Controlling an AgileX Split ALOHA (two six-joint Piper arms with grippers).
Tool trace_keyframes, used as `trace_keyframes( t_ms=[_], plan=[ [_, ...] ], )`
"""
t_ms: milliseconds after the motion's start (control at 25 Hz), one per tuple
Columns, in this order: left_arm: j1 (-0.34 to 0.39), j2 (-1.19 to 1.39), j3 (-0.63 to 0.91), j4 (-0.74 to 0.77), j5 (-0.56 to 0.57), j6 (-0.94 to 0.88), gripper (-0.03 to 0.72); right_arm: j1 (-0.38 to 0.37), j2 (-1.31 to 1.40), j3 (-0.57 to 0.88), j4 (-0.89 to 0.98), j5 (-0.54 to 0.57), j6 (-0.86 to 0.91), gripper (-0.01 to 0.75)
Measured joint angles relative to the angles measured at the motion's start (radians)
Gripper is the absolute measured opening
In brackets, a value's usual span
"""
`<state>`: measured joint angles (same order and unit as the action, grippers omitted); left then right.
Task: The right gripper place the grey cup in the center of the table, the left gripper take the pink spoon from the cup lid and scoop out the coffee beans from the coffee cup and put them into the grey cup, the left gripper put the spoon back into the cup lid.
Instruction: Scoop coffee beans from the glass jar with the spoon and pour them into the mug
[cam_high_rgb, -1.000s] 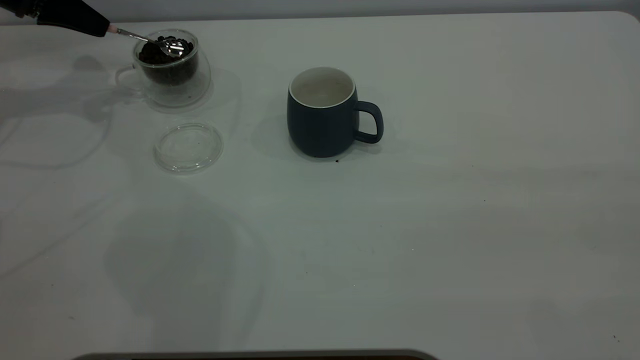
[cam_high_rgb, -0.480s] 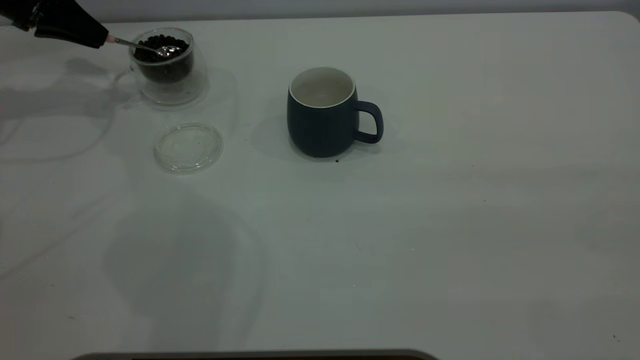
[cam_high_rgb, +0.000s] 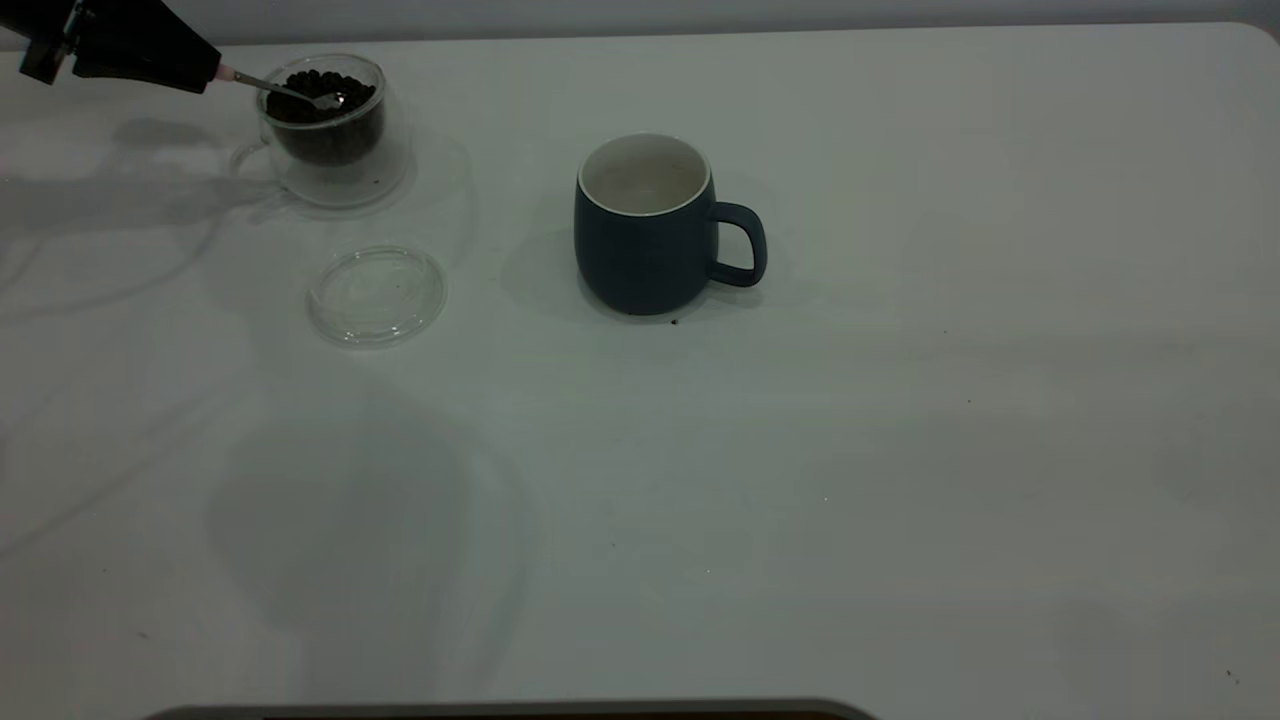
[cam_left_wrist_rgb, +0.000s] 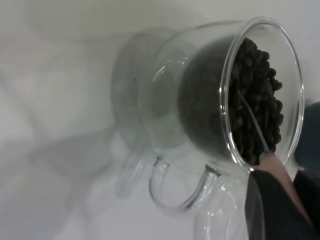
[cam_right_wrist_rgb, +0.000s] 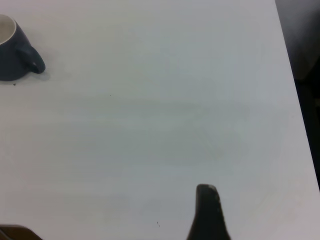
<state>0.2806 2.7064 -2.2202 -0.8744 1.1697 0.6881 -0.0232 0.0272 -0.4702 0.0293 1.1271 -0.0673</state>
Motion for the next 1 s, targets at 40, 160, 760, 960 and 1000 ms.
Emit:
trace_keyframes(
  t_ms=[40,160,760,960,1000],
  plan=[
    [0.000,0.000,0.000,-0.001,0.000,-0.020,0.114,0.000,0.000,0.000,0.000,0.000,0.000,0.591],
    [0.000,0.000,0.000,-0.003,0.000,-0.067,0.115,0.000,0.000,0.000,0.000,0.000,0.000,0.591],
    [0.001,0.000,0.000,-0.063,0.000,-0.140,0.115,0.000,0.000,0.000,0.000,0.000,0.000,0.591],
    [0.002,0.000,0.000,-0.069,0.000,-0.152,0.115,0.000,0.000,0.000,0.000,0.000,0.000,0.591],
    [0.002,0.000,0.000,-0.069,0.000,-0.152,0.115,0.000,0.000,0.000,0.000,0.000,0.000,0.591]
  ],
)
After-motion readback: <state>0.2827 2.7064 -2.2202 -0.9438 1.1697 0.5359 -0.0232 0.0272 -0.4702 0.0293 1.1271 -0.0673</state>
